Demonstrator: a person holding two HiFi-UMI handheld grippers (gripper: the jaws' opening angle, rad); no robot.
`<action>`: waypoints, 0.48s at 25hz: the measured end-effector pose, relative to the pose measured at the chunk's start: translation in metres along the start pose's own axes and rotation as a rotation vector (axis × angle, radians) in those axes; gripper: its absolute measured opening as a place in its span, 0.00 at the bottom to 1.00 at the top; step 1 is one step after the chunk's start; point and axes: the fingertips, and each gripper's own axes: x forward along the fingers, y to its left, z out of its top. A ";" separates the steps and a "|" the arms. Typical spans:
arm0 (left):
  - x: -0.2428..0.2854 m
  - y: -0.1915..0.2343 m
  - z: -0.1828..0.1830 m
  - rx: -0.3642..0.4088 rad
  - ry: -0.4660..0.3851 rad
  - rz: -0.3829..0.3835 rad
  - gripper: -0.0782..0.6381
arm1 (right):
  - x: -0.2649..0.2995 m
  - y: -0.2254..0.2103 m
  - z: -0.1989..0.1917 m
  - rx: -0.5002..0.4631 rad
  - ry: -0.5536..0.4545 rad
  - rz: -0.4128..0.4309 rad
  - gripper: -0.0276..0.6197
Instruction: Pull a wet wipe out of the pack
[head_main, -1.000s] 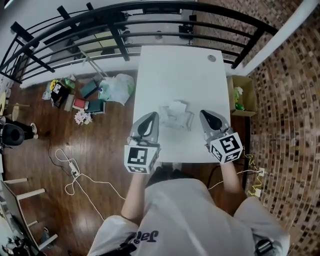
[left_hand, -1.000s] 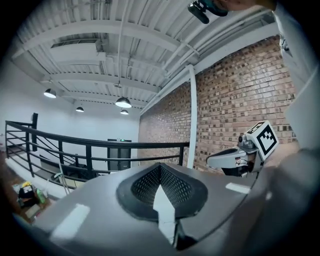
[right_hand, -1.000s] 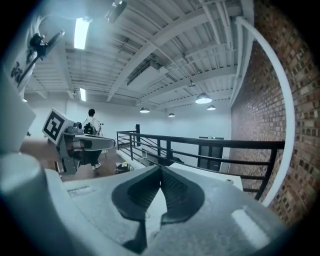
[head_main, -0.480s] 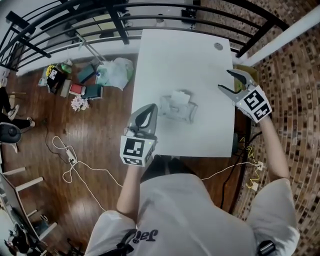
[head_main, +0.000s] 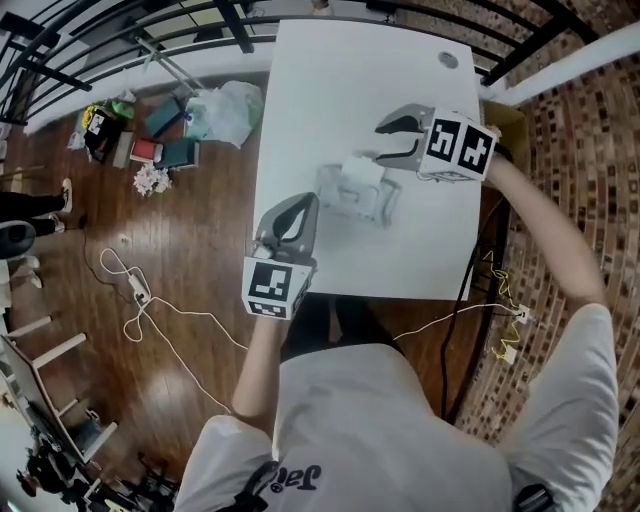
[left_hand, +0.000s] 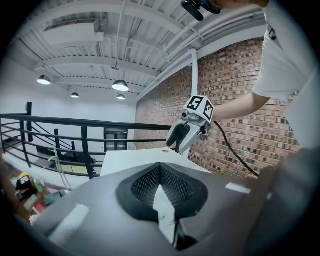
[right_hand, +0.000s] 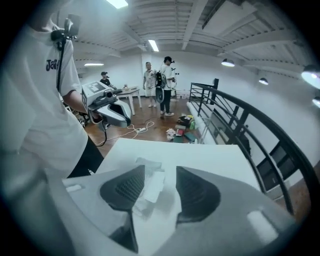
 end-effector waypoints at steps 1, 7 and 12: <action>0.000 0.000 -0.005 -0.006 0.004 0.001 0.13 | 0.013 0.011 -0.001 -0.002 0.011 0.046 0.32; 0.002 0.009 -0.034 -0.046 0.022 0.031 0.13 | 0.080 0.063 -0.026 -0.024 0.124 0.230 0.26; 0.000 0.008 -0.056 -0.087 0.045 0.046 0.13 | 0.115 0.075 -0.043 0.026 0.151 0.265 0.23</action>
